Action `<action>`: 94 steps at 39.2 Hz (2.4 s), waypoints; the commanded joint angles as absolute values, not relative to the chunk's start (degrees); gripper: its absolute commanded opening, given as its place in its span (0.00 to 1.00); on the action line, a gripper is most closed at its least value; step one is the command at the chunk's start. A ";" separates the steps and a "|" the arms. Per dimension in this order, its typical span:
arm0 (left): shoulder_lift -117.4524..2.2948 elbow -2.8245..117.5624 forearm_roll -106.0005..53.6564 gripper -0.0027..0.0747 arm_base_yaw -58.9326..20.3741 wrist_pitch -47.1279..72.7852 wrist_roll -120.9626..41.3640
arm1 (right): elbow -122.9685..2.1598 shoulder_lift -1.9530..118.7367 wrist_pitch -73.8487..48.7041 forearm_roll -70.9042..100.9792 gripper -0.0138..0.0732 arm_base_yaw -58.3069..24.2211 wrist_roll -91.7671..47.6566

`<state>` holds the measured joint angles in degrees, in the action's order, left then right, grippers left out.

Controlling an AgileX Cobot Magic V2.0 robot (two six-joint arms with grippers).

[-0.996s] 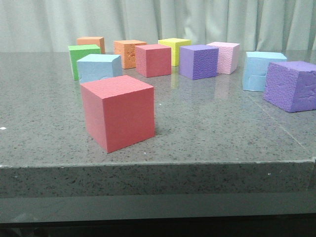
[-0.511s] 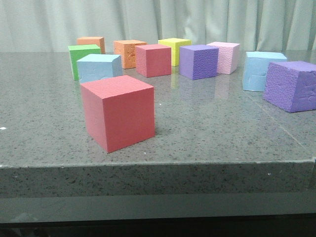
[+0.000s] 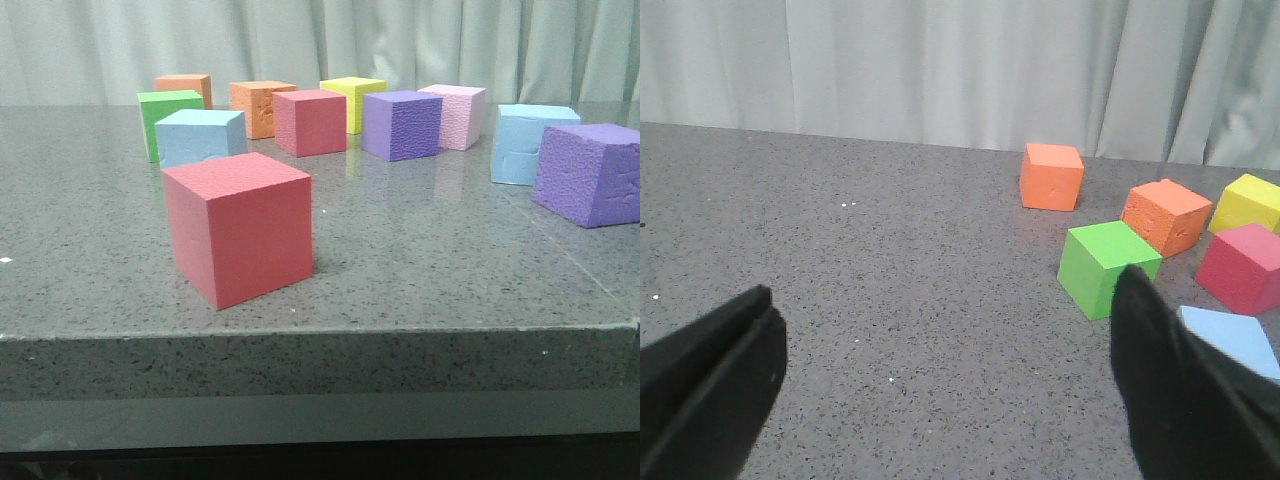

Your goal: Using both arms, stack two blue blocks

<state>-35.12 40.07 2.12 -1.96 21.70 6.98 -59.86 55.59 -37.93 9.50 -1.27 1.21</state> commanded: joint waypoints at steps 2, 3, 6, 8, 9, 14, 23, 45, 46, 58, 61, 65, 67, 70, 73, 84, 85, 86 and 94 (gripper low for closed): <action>-35.54 41.94 1.81 0.86 -1.85 16.99 7.26 | -67.77 64.15 -39.36 11.61 0.91 -1.33 1.09; -35.54 41.94 1.81 0.86 -1.85 16.99 7.26 | -69.26 66.12 -40.25 11.90 0.91 -1.33 1.09; -35.54 41.94 1.81 0.86 -1.85 16.99 7.26 | -72.98 70.78 -43.07 12.21 0.91 -1.97 1.38; -35.54 41.94 1.81 0.86 -1.85 16.99 7.26 | -75.47 73.81 -44.37 11.90 0.91 -2.82 2.65; -35.54 41.94 1.81 0.86 -1.85 16.99 7.26 | -76.81 75.49 -44.84 11.36 0.91 -3.41 3.70; -35.54 41.94 1.81 0.86 -1.85 16.99 7.26 | -82.33 82.91 -45.44 6.76 0.91 -6.93 10.25; -35.54 41.94 1.81 0.86 -1.85 16.99 7.26 | -90.21 94.86 -49.00 -0.49 0.91 -10.98 24.74; -35.54 41.94 1.81 0.86 -1.85 17.12 7.26 | -91.79 100.97 -47.60 -1.53 0.79 -10.74 26.50; -35.54 41.94 1.81 0.86 -1.85 17.12 7.26 | -91.79 100.97 -47.66 -1.62 0.75 -10.74 26.50; -35.54 41.94 1.81 0.86 -1.85 17.12 7.26 | -91.79 99.46 -47.78 -1.69 0.48 -11.13 26.20; -35.54 41.94 1.81 0.86 -1.85 17.12 7.26 | -91.79 98.24 -47.78 -1.69 0.48 -11.91 24.84; -35.54 41.94 1.81 0.86 -1.85 17.12 7.26 | -91.84 96.68 -47.52 -1.69 0.48 -13.91 23.25; -35.54 41.94 1.81 0.86 -1.85 17.12 7.26 | -91.84 96.33 -47.46 -1.63 0.48 -15.07 22.90; -35.54 41.94 1.81 0.86 -1.85 17.12 7.26 | -91.84 96.21 -47.51 -1.63 0.48 -17.41 22.87; -35.54 41.94 1.81 0.86 -1.85 17.12 7.26 | -91.84 96.68 -47.64 -1.63 0.48 -20.04 22.79; -35.54 41.94 1.81 0.86 -1.85 17.12 7.26 | -91.84 98.94 -44.75 -1.63 0.48 -28.74 22.48; -35.54 41.94 1.81 0.86 -1.85 17.12 7.26 | -91.84 99.39 -44.54 -1.63 0.48 -29.56 22.48; -35.54 41.94 1.81 0.86 -1.85 17.12 7.26 | -91.84 99.59 -44.33 -1.63 0.48 -29.86 22.48; -35.54 41.94 1.81 0.86 -1.85 17.12 7.26 | -91.84 101.06 -42.93 -1.63 0.48 -31.25 22.48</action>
<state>-35.12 40.07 2.12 -1.96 21.70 6.98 -89.82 103.63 -46.41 -0.97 -31.32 23.24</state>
